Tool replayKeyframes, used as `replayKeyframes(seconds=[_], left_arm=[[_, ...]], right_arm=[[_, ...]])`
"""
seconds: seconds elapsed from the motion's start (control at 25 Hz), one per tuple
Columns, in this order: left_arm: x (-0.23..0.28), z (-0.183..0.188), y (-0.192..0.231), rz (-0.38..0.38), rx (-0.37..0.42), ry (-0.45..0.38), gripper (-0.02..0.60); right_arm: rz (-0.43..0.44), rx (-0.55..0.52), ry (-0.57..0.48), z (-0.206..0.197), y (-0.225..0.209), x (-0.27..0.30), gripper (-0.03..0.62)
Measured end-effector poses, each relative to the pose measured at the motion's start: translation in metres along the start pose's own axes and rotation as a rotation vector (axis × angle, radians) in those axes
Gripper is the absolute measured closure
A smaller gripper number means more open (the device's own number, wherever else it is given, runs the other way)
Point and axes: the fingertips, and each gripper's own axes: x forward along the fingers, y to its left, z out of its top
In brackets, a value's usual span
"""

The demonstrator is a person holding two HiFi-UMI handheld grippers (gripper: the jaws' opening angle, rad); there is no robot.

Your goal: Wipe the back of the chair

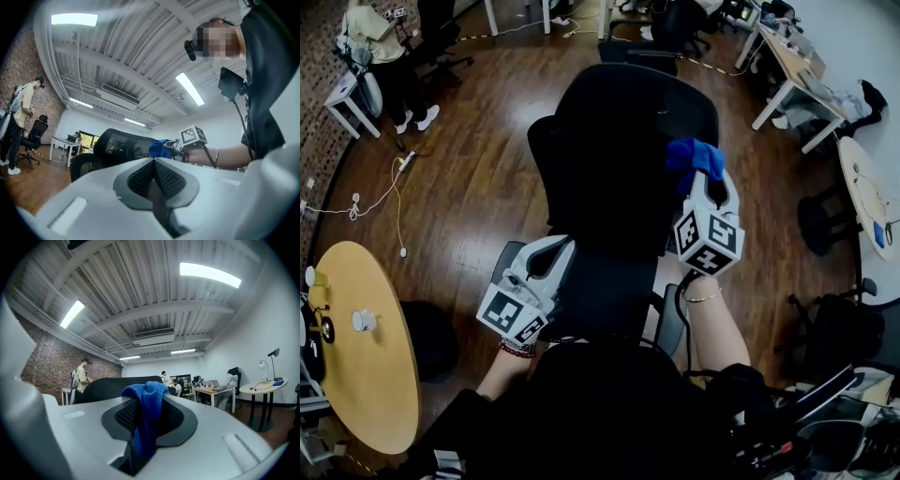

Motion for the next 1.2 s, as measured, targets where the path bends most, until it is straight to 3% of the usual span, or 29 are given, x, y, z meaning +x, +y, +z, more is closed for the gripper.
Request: replayKeyframes(seconds=[0.24,0.44,0.56,0.72,0.92,1.04,1.2], left_arm=[[0.012,-0.001,-0.009,-0.016,0.002,0.015,0.581],[-0.022,0.013,0.02,0.026,0.037,0.031,0.581],[-0.04,0.025,0.039,0.062,0.059,0.019,0.581],[-0.059,0.033,0.062,0.09,0.074,0.019,0.581],[-0.08,0.026,0.088,0.096,0.04,0.024,0.581],[-0.086,0.027,0.096,0.097,0.035,0.02,0.581],[-0.071,0.02,0.09,0.085,0.027,0.008,0.581]], right_arm=[[0.18,0.004,0.014,-0.011,0.054,0.024,0.518],[0.322,-0.02,-0.009,-0.001,0.162,0.062,0.518],[0.348,-0.05,-0.015,0.001,0.219,0.085,0.519],[0.279,-0.108,-0.013,-0.012,0.249,0.115,0.519],[0.182,-0.157,-0.011,-0.023,0.237,0.119,0.518],[0.078,-0.127,0.041,-0.034,0.196,0.115,0.519],[-0.066,-0.145,0.05,-0.03,0.101,0.098,0.518]])
